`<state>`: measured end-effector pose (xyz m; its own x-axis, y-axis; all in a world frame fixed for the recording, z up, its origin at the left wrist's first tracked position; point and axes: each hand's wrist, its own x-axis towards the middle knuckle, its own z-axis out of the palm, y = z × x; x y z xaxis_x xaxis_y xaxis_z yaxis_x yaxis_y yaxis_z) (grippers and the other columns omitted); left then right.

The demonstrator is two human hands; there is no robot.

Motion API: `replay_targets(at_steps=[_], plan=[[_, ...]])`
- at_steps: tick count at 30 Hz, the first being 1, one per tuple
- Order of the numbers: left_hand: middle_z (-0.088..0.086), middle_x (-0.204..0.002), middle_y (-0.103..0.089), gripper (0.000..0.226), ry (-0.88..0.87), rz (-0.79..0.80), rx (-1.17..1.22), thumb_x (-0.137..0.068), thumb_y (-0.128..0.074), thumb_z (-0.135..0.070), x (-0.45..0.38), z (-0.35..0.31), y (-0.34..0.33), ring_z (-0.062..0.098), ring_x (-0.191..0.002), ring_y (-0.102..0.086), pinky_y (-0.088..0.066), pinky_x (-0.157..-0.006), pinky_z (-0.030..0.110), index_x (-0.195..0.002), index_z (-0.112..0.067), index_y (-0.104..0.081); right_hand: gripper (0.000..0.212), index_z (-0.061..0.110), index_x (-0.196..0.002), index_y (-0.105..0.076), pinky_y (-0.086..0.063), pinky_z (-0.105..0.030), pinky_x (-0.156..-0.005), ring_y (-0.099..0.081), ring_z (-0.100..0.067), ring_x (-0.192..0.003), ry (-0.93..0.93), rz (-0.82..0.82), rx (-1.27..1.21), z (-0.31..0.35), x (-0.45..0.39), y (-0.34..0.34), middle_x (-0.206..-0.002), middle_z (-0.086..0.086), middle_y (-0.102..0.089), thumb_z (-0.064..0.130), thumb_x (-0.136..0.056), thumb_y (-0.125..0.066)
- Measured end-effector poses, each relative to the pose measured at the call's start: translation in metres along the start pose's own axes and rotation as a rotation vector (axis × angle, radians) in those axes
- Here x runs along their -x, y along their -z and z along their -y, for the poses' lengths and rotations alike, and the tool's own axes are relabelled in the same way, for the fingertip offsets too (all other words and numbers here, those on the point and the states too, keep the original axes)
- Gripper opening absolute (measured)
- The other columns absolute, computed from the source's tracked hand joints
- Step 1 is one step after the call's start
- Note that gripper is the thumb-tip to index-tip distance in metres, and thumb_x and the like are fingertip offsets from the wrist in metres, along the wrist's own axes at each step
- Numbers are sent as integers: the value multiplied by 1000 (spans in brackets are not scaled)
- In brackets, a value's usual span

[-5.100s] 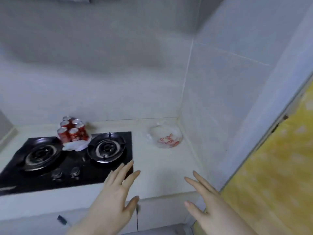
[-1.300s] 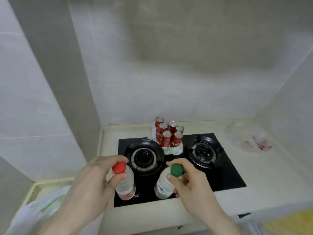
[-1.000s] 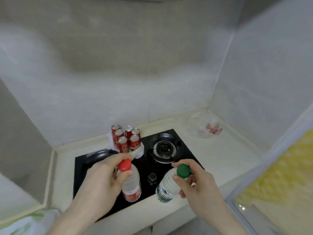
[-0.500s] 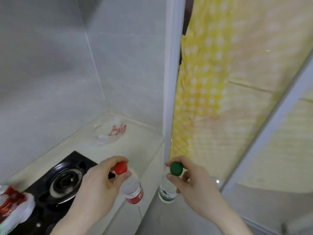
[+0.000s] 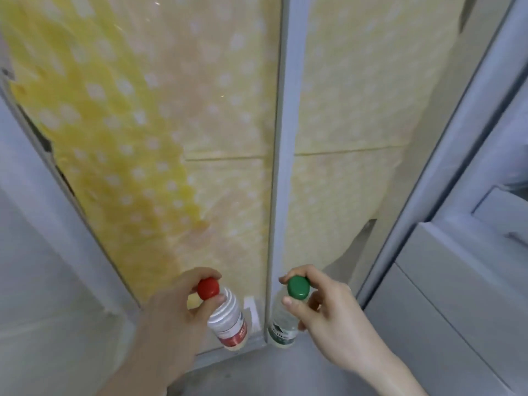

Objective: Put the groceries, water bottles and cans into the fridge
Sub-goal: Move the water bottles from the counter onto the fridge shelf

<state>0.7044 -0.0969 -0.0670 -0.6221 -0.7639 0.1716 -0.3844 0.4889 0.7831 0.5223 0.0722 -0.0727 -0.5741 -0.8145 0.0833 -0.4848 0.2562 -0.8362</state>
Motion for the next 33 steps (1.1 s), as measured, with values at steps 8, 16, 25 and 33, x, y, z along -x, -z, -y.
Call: replay_targets(at_steps=[8, 16, 25, 33], plan=[[-29, -98, -67, 31, -276, 302, 59, -82, -82, -19, -133, -24, -52, -7, -98, -62, -44, -68, 1, -97, -43, -69, 19, 32, -109, -65, -57, -31, -65, -68, -14, -60, -173, -386, -26, -9, -37, 48, -92, 7, -70, 22, -94, -72], [-25, -98, -71, 23, -486, 504, 119, -83, -80, -27, -204, -93, -127, -10, -98, -63, -42, -73, 6, -96, -41, -69, 16, 29, -105, -67, -57, -27, -61, -65, -25, -60, -294, -686, 29, -17, -25, 113, -97, 10, -71, 20, -94, -72], [-29, -96, -71, 26, -625, 563, 210, -82, -80, -31, -230, -185, -226, 0, -94, -68, -51, -87, 28, -99, -45, -67, 14, 31, -104, -66, -61, -46, -71, -66, -15, -57, -329, -870, 68, -66, -21, 201, -107, 18, -70, 22, -94, -72], [-29, -94, -72, 25, -684, 518, 298, -83, -81, -25, -250, -275, -299, -8, -95, -66, -47, -81, 15, -97, -43, -69, 14, 32, -100, -66, -62, -45, -66, -67, -18, -59, -263, -1011, 65, -101, -30, 295, -113, 19, -70, 20, -95, -71]])
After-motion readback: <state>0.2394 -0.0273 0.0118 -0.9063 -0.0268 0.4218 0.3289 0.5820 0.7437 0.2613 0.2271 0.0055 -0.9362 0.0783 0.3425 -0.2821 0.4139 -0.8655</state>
